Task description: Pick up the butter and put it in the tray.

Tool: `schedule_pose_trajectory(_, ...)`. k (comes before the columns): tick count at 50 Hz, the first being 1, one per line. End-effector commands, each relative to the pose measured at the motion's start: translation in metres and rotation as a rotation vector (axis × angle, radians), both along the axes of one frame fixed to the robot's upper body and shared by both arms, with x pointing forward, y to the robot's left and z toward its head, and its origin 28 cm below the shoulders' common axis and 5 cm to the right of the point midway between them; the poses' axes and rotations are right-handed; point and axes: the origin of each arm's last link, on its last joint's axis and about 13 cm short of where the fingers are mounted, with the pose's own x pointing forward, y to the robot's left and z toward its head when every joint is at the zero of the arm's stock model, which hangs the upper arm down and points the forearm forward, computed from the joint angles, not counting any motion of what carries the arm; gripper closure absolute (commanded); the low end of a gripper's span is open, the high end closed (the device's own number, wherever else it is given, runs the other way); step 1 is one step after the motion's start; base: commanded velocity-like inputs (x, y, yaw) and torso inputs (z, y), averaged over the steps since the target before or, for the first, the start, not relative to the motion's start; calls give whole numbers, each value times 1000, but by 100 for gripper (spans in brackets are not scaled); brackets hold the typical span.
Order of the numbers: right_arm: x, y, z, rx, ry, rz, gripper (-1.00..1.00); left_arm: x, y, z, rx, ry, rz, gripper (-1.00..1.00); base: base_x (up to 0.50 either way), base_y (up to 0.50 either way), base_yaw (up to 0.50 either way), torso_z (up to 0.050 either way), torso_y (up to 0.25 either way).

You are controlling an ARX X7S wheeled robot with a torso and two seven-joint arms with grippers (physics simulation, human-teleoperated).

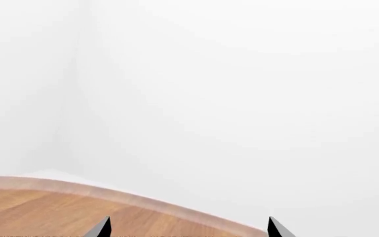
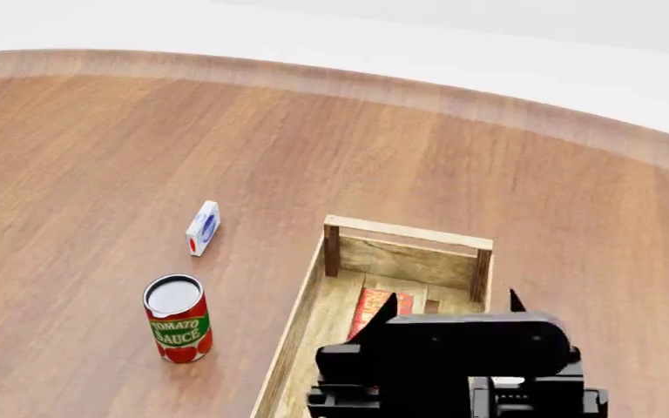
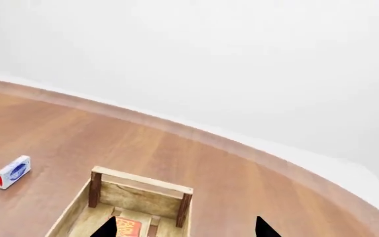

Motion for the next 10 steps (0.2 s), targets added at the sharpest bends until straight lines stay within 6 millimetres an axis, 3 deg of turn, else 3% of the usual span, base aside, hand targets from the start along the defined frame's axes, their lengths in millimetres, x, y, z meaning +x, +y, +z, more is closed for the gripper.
schedule_pose_trajectory(1,-34,-17,-28,-133,-139,-67,-100,1,-4,-5,15,13,-8,-100,0,0,0,0,0)
schedule_pose_trajectory(10,-55,-17,-43,-194,-152,-60,-100,1,-7,-8,26,22,-18,-100,0,0,0,0,0)
